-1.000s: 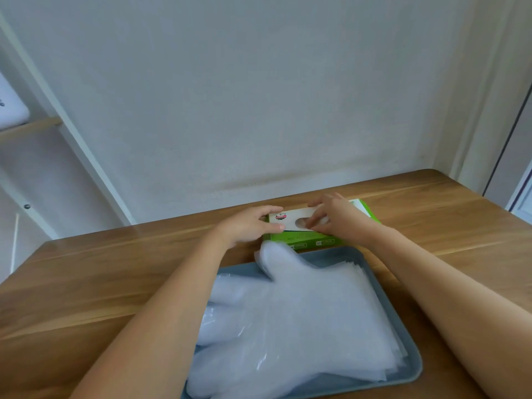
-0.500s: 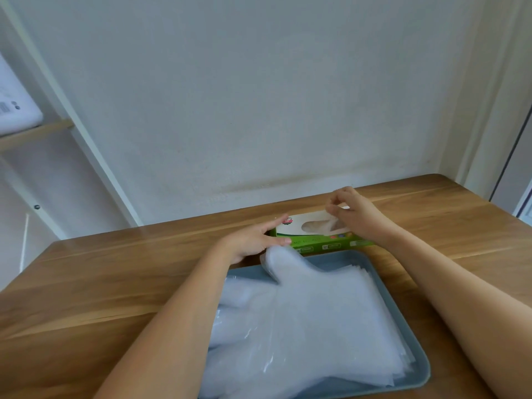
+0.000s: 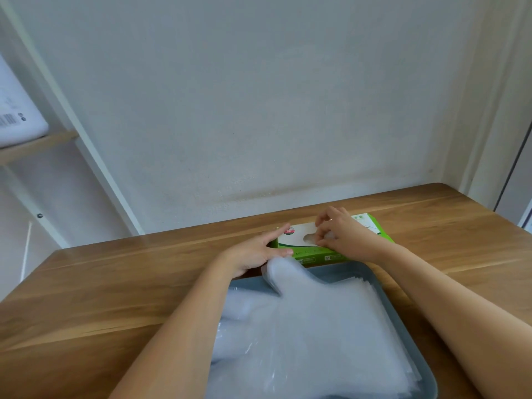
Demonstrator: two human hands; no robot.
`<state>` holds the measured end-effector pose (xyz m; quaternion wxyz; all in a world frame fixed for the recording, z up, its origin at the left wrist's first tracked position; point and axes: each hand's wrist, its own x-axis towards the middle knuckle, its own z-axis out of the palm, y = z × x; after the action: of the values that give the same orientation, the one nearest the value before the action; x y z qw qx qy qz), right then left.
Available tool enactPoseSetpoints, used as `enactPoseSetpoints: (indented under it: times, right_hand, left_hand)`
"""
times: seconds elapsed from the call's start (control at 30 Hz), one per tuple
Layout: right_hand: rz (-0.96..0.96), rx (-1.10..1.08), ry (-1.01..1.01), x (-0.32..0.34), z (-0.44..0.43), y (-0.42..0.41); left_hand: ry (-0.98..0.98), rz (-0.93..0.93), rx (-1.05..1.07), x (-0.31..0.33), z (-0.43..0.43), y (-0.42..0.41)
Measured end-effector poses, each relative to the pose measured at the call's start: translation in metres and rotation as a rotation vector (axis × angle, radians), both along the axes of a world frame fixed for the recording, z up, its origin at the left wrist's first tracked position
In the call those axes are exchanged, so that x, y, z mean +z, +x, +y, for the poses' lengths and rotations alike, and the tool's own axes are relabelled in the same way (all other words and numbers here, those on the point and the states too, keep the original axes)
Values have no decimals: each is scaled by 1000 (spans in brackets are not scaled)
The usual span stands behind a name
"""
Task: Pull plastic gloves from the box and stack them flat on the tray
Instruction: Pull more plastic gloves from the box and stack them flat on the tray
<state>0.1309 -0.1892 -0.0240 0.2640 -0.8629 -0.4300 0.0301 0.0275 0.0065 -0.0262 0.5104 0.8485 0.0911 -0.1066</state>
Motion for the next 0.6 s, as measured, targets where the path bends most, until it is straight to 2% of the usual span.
enactPoseSetpoints:
  times: [0.13, 0.23, 0.33, 0.47, 0.53, 0.6]
  right_hand:
    - [100, -19, 57, 4, -6, 4]
    - [210, -77, 206, 6, -10, 7]
    - [368, -205, 438, 0, -11, 14]
    - [725, -368, 912, 5, -16, 18]
    - [786, -356, 1068, 16, -20, 18]
    - [804, -246, 1187, 36, -24, 15]
  left_hand:
    - [-7, -5, 0, -1, 0, 0]
    - [-13, -13, -6, -2, 1, 1]
    - [-15, -14, -5, -2, 0, 1]
    - [-33, -26, 9, -5, 3, 2]
    - [-29, -30, 19, -7, 4, 3]
    - [-37, -37, 24, -9, 5, 4]
